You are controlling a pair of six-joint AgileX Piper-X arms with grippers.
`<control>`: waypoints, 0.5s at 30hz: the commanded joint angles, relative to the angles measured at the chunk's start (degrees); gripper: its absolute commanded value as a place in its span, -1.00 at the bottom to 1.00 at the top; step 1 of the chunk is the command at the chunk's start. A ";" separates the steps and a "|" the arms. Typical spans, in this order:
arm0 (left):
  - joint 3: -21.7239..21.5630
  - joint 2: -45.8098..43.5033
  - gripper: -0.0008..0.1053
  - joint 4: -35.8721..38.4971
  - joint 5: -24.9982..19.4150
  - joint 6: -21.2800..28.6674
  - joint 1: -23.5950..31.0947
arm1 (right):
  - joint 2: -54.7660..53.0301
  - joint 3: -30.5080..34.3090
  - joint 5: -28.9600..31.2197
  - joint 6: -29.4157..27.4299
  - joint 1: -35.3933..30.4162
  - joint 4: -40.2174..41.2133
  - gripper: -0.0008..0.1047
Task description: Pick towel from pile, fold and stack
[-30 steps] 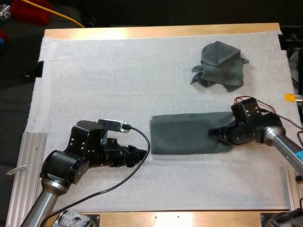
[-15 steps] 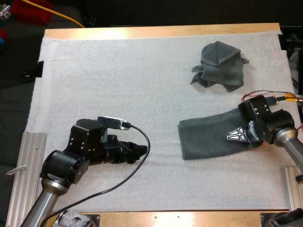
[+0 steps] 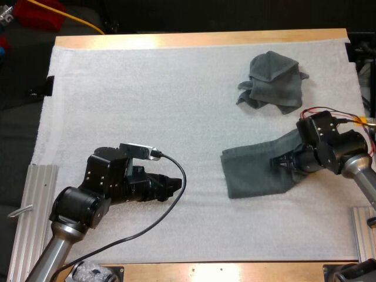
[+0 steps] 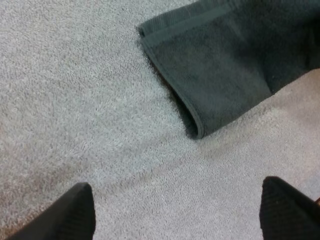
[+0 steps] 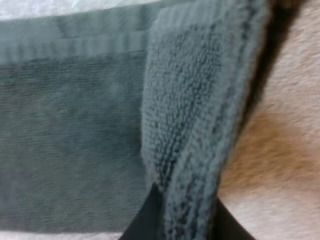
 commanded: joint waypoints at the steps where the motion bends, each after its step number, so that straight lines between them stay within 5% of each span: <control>1: -0.34 -0.40 0.27 -0.56 -0.55 -0.49 -0.28 | -0.51 -0.68 -2.61 0.80 0.04 -0.74 -0.97; 15: -0.34 -0.40 0.27 -0.56 -0.55 -1.33 -0.28 | 8.95 -0.68 -10.69 7.74 8.08 -7.85 -0.97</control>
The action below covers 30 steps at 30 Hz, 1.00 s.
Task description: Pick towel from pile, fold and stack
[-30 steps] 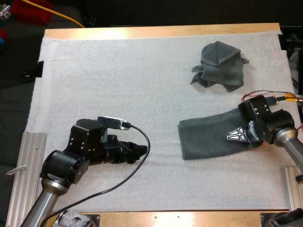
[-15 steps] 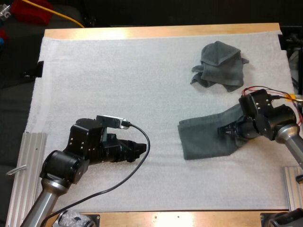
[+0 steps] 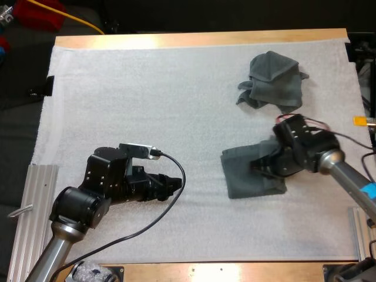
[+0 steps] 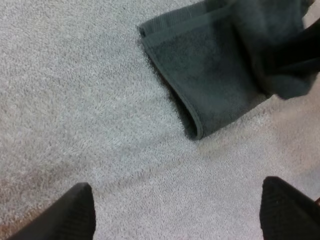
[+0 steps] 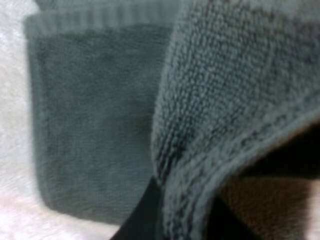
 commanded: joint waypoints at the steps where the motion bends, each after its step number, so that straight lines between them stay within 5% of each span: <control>1: -0.34 -0.40 0.27 -0.50 -0.55 -0.14 -0.28 | 0.77 -0.59 -1.20 1.03 0.81 -1.50 -0.97; 9: -0.34 -0.40 0.27 -0.39 1.21 -0.14 -0.28 | 6.77 -0.59 -1.03 5.82 2.78 -5.65 -0.93; 19: -0.34 -0.40 0.27 -0.39 1.54 -0.14 -0.28 | 5.76 -0.59 -9.39 3.57 2.92 -7.63 0.26; 26: -0.34 -0.40 0.27 -0.39 1.54 -0.14 -0.28 | 1.74 -0.59 -8.94 2.84 2.91 -9.56 0.29; 30: -0.34 -0.40 0.27 -0.28 1.54 -0.14 -0.28 | 2.44 -0.44 -13.47 4.05 2.91 -13.32 0.29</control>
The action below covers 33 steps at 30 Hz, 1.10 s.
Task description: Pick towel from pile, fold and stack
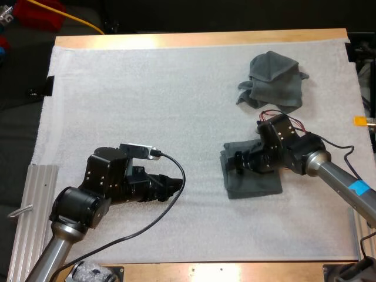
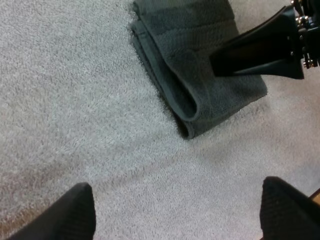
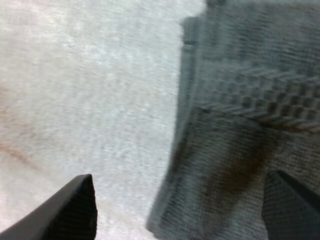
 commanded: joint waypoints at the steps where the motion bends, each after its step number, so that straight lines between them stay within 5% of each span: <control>1: -0.34 -0.40 0.27 -0.28 0.48 -0.14 -0.28 | 0.31 -0.18 -2.53 0.45 0.12 -1.58 0.29; 15: -0.34 -0.22 0.36 -2.59 0.72 -0.14 -0.28 | -7.00 -0.18 2.35 -1.63 0.12 3.19 0.29; 20: -0.34 1.61 0.36 -7.61 5.91 -2.90 -0.28 | -13.75 -0.18 7.57 -5.77 0.12 10.31 0.29; 25: -0.34 5.63 0.36 -10.10 10.74 -5.20 -0.28 | -19.31 -0.18 7.73 -7.28 0.12 14.26 0.29; 33: -0.34 12.38 0.36 -11.40 11.88 -5.19 -0.83 | -27.17 -0.18 2.58 -6.36 0.12 16.05 0.29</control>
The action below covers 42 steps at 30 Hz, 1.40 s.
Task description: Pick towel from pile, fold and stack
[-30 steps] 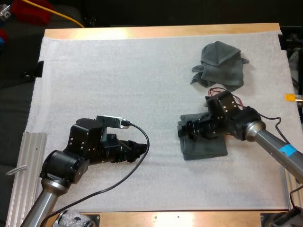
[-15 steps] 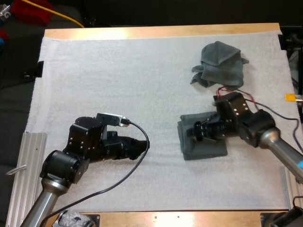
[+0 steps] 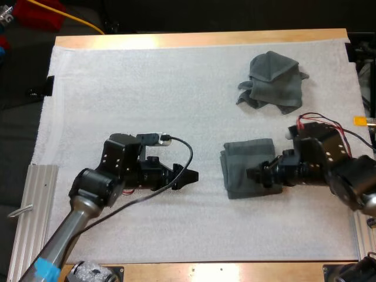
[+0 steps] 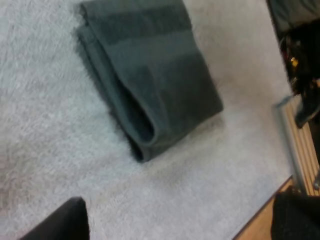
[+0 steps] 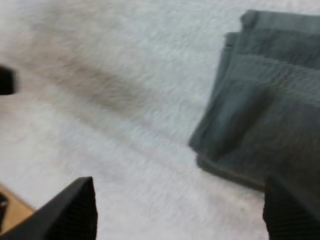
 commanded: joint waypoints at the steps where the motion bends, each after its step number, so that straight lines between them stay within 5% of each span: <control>1: -0.34 0.86 0.36 -1.90 0.70 -0.28 -1.33 | -1.05 -0.18 -2.31 -0.05 0.12 0.19 0.29; 8: -0.34 7.59 0.36 -12.28 -5.75 -7.31 -9.09 | -1.66 -0.18 -4.96 2.33 0.12 0.19 0.29; 25: -0.62 26.58 0.36 -25.87 -4.49 -18.17 -10.37 | -1.66 -0.18 -3.99 2.44 0.12 0.19 0.29; 28: -5.66 32.89 0.36 -25.84 -4.49 -19.68 -13.13 | -1.66 -0.18 6.91 1.86 0.12 1.50 0.29; 42: -13.61 41.46 0.33 -22.82 3.46 -28.20 -15.91 | -1.66 -0.18 8.14 0.72 0.12 4.32 0.29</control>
